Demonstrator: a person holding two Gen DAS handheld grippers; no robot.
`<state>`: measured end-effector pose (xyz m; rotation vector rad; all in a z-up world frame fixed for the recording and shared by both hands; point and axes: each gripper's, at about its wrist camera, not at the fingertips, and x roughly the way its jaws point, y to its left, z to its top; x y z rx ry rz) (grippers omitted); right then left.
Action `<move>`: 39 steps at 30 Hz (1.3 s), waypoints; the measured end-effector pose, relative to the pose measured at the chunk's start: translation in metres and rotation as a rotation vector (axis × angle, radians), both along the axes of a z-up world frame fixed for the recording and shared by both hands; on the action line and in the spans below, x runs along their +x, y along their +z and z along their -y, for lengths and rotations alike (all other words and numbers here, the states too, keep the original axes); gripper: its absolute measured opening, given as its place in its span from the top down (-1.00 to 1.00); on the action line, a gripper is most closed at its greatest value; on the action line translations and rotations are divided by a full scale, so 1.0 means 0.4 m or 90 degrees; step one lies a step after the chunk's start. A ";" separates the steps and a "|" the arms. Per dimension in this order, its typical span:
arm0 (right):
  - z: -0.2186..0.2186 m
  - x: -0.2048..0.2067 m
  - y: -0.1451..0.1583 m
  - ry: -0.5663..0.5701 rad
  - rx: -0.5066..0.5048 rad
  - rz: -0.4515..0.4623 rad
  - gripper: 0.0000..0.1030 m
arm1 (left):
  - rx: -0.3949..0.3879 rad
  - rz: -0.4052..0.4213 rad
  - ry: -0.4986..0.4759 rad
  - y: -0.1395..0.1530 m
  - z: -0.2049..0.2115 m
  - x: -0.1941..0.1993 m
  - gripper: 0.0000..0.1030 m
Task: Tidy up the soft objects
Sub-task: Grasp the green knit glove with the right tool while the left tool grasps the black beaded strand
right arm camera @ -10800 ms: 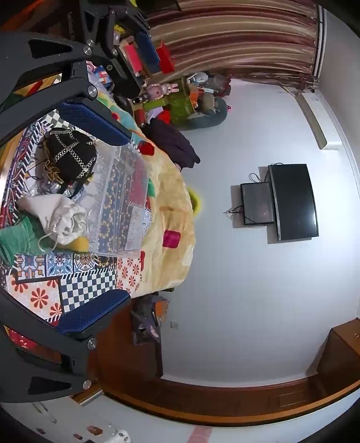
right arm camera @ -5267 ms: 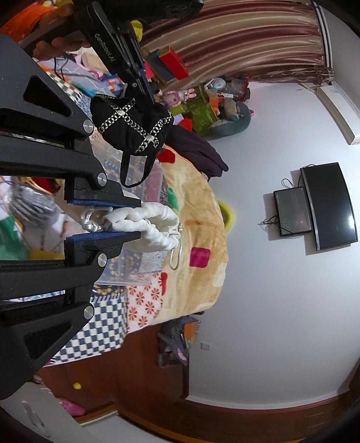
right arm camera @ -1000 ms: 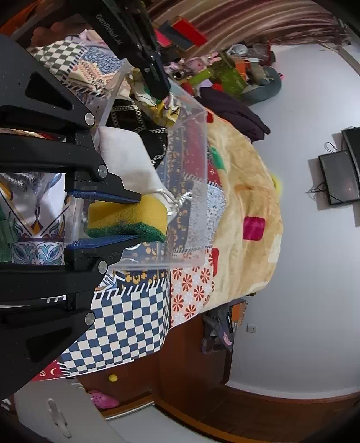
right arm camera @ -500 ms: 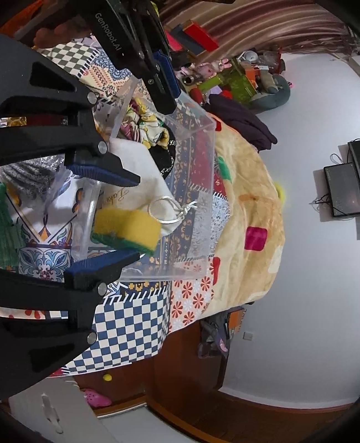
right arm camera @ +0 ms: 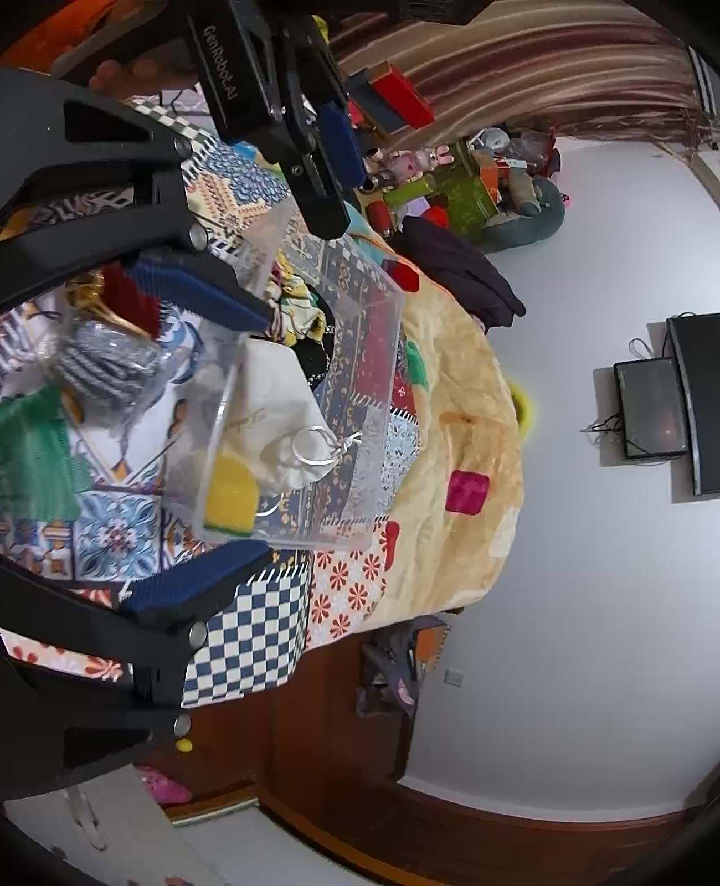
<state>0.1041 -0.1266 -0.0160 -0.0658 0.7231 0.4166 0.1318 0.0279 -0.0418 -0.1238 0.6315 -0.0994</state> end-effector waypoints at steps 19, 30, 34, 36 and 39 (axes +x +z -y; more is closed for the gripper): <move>0.099 -0.112 -0.112 -0.025 -0.020 -0.090 -0.61 | -0.002 -0.093 -0.007 -0.132 0.042 -0.084 -0.73; 0.117 -0.101 -0.223 -0.023 0.002 -0.194 -0.60 | 0.004 -0.150 -0.023 -0.223 0.046 -0.058 -0.01; 0.107 -0.101 -0.241 -0.009 0.001 -0.214 -0.59 | -0.017 -0.174 -0.032 -0.252 0.040 -0.050 0.24; 0.100 -0.104 -0.249 0.000 -0.002 -0.220 -0.44 | -0.021 -0.176 -0.034 -0.257 0.040 -0.049 0.37; 0.091 -0.109 -0.256 0.012 -0.008 -0.228 -0.14 | -0.023 -0.179 -0.038 -0.263 0.043 -0.050 0.57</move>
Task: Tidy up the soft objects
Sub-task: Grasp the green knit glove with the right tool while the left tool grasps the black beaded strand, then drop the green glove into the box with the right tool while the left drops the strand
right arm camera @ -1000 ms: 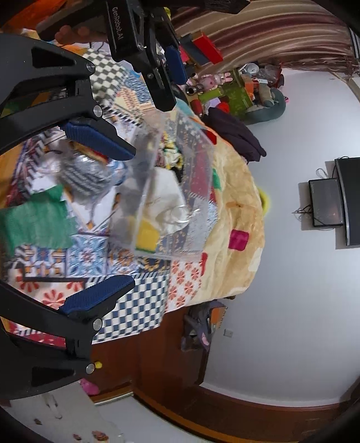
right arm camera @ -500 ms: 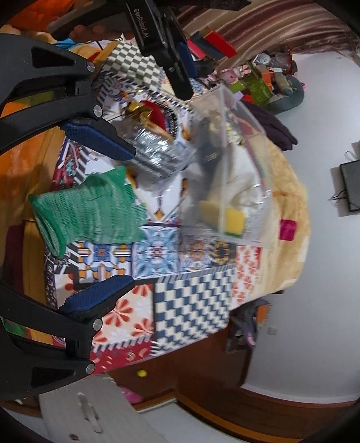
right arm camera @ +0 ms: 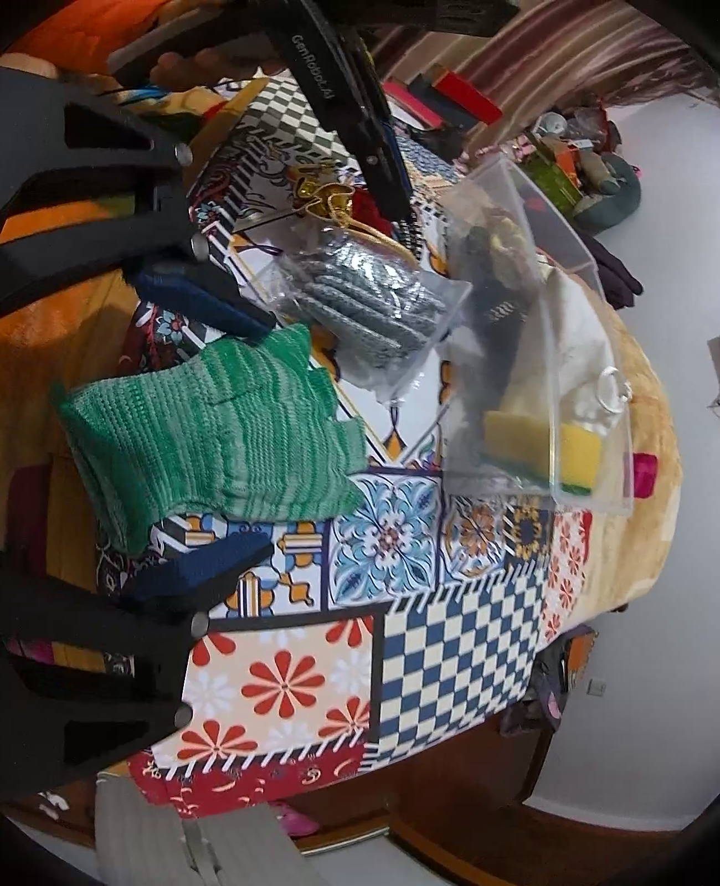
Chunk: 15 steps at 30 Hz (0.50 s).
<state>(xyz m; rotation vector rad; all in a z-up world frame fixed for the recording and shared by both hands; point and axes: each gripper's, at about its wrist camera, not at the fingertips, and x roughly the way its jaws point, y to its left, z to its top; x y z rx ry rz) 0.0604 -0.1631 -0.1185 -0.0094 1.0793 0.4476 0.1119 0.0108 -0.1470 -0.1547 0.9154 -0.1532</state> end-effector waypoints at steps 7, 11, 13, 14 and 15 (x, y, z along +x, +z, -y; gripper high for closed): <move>0.011 0.001 0.011 -0.002 0.004 0.022 0.41 | -0.007 0.001 0.007 0.004 -0.008 -0.003 0.81; 0.021 0.004 0.030 -0.016 0.014 0.038 0.61 | -0.012 0.011 0.010 0.019 -0.020 -0.009 0.88; 0.028 0.005 0.046 -0.022 0.019 0.050 0.64 | -0.017 0.020 0.011 0.030 -0.024 -0.014 0.89; 0.030 0.003 0.055 -0.025 0.023 0.056 0.65 | -0.020 0.025 0.012 0.038 -0.027 -0.017 0.89; 0.033 0.001 0.067 -0.028 0.027 0.065 0.66 | -0.022 0.030 0.013 0.045 -0.030 -0.019 0.89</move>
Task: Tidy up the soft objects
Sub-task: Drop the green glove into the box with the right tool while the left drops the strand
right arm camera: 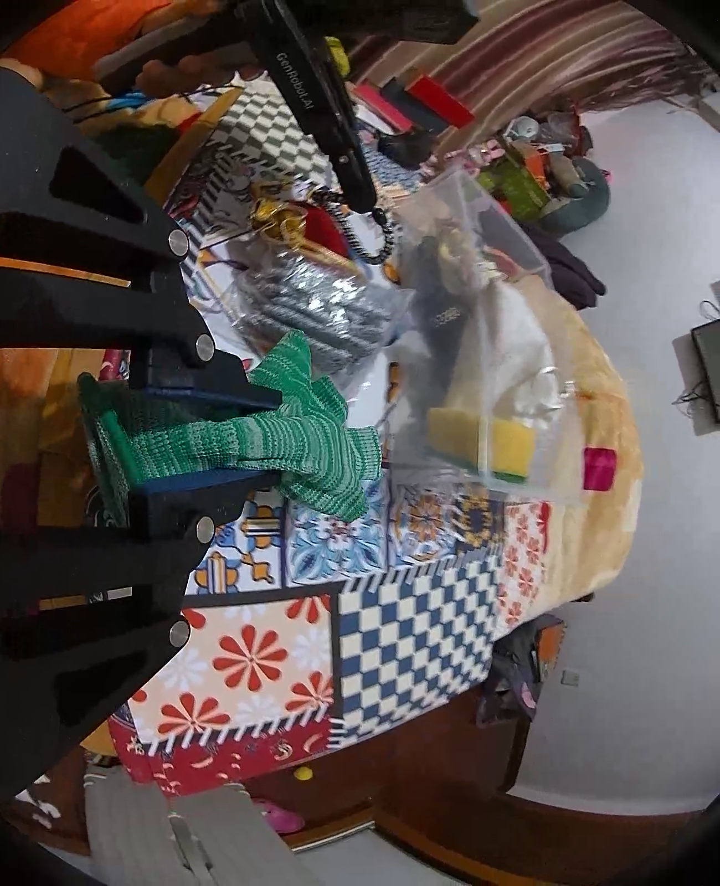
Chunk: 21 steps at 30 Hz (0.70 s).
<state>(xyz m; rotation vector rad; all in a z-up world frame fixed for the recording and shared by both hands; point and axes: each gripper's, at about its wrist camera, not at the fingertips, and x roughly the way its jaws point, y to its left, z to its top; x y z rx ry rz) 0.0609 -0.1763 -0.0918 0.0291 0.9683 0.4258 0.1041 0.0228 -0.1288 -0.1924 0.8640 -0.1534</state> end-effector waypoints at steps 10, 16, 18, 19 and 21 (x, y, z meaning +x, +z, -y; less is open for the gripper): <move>-0.037 -0.001 0.108 0.020 0.038 0.068 0.66 | -0.008 0.069 0.013 0.101 -0.027 -0.027 0.89; -0.105 0.031 0.173 0.047 0.045 0.119 0.66 | -0.006 0.113 0.026 0.169 -0.053 -0.020 0.89; -0.122 0.045 0.184 0.053 0.048 0.129 0.66 | -0.005 0.126 0.029 0.189 -0.066 -0.009 0.89; -0.129 0.051 0.188 0.055 0.049 0.134 0.66 | -0.004 0.131 0.030 0.195 -0.068 -0.004 0.89; -0.147 0.068 0.198 0.058 0.052 0.143 0.66 | -0.002 0.140 0.032 0.209 -0.073 0.009 0.89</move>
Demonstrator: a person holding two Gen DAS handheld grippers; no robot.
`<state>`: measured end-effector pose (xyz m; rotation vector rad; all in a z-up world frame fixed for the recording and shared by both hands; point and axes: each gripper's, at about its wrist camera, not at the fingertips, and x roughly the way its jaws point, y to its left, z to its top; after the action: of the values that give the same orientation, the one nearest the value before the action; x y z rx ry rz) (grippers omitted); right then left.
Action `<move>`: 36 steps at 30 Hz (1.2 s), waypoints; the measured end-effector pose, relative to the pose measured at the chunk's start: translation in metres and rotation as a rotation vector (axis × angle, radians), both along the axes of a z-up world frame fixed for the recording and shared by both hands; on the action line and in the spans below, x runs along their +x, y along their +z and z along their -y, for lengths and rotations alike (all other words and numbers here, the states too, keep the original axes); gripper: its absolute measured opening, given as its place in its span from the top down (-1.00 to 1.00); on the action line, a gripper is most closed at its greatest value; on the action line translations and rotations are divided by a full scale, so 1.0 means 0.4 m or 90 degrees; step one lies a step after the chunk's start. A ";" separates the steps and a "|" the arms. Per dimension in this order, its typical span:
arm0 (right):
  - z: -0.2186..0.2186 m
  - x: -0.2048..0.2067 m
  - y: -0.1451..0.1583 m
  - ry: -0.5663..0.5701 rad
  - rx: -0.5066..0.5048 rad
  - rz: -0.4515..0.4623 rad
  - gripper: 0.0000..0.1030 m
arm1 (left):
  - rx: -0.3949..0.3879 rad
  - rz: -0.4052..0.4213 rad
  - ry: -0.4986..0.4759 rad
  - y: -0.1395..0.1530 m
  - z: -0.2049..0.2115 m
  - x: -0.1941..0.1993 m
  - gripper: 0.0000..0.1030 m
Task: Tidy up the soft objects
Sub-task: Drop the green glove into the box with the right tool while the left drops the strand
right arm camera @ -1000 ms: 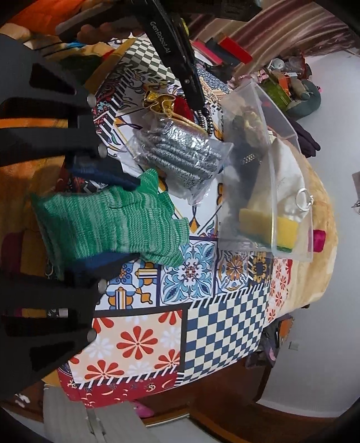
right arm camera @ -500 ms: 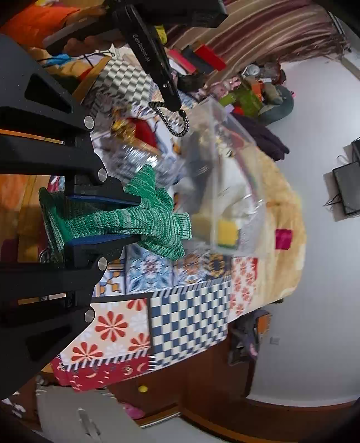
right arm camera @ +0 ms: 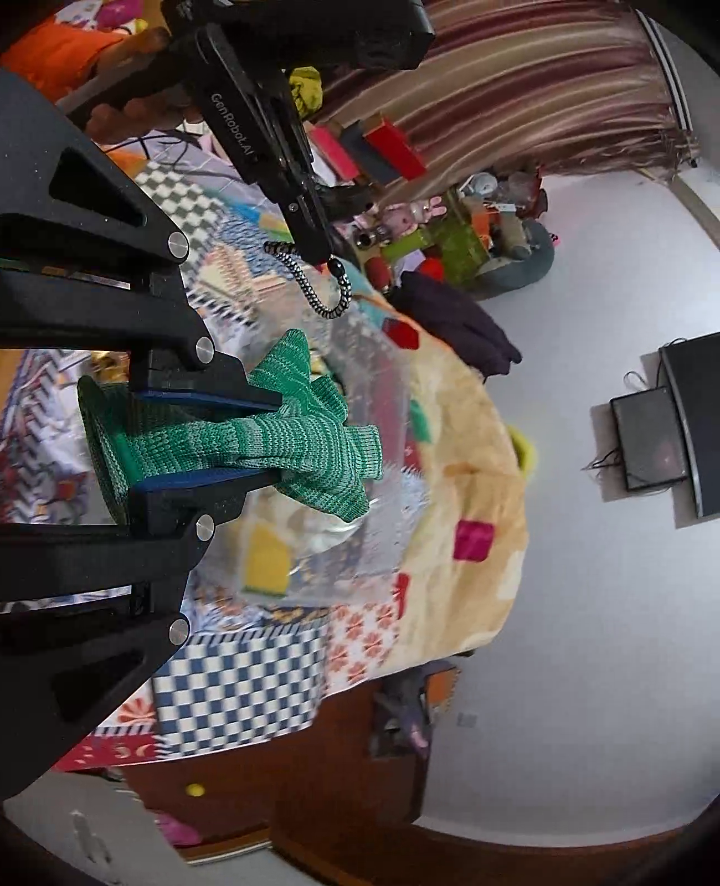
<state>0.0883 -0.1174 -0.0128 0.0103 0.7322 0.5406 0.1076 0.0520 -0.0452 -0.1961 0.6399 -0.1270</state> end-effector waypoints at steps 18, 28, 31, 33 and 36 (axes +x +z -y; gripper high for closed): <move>-0.091 0.169 -0.051 -0.018 -0.013 -0.024 0.66 | 0.027 -0.020 -0.007 -0.052 -0.005 0.160 0.89; -0.136 0.200 -0.108 -0.002 -0.050 -0.058 0.64 | 0.038 -0.059 -0.011 -0.113 0.000 0.197 0.89; -0.140 0.197 -0.118 0.005 -0.069 -0.061 0.60 | 0.040 -0.070 -0.014 -0.125 0.003 0.197 0.89; -0.142 0.193 -0.119 0.010 -0.082 -0.061 0.55 | 0.041 -0.070 -0.014 -0.126 0.005 0.193 0.89; -0.139 0.187 -0.112 0.015 -0.091 -0.053 0.39 | 0.041 -0.063 -0.016 -0.115 0.005 0.183 0.89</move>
<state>0.1630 -0.0618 -0.0575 -0.1086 0.8518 0.5112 0.1808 0.0498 -0.0914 -0.1327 0.7446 -0.1204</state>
